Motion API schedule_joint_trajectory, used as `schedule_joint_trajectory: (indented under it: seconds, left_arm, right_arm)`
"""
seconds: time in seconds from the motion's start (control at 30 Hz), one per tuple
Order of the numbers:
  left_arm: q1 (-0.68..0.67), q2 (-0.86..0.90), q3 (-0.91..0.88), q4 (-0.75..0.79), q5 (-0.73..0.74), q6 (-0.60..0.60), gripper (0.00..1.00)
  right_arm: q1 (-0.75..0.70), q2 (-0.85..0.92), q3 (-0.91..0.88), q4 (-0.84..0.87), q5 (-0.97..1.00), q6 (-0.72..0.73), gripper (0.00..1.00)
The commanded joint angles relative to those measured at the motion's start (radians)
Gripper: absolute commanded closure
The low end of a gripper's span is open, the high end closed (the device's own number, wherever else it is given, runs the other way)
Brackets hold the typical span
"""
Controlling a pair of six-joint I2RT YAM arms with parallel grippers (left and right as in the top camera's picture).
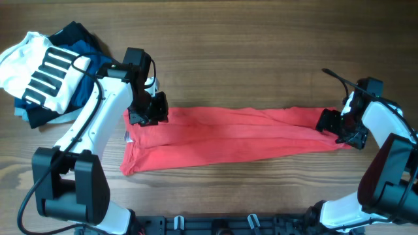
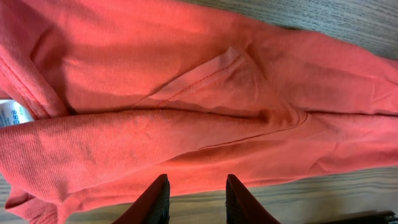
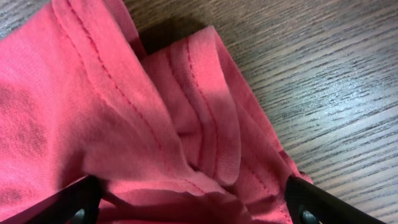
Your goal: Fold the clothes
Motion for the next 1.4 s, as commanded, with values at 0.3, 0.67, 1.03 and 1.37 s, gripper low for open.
schedule_joint_trajectory:
  seconds: [0.3,0.67,1.03,1.37]
  left_arm:
    - [-0.001,-0.004,-0.005,-0.008,-0.003,-0.012,0.69]
    - [-0.001,-0.005,0.009,0.008,-0.003,-0.008,0.71]
    - [-0.001,-0.005,0.015,0.027,-0.015,-0.009,0.68]
    - [-0.001,-0.005,0.014,0.037,-0.063,-0.010,0.64]
  right_arm:
    - [0.001,0.018,-0.037,0.016,-0.132,-0.013,0.62]
    - [-0.060,0.018,0.081,-0.005,-0.029,0.094,0.96]
    - [-0.123,0.016,0.349,-0.257,0.066,0.062,0.96]
    - [0.235,0.014,0.393,-0.416,0.049,0.043,0.96]
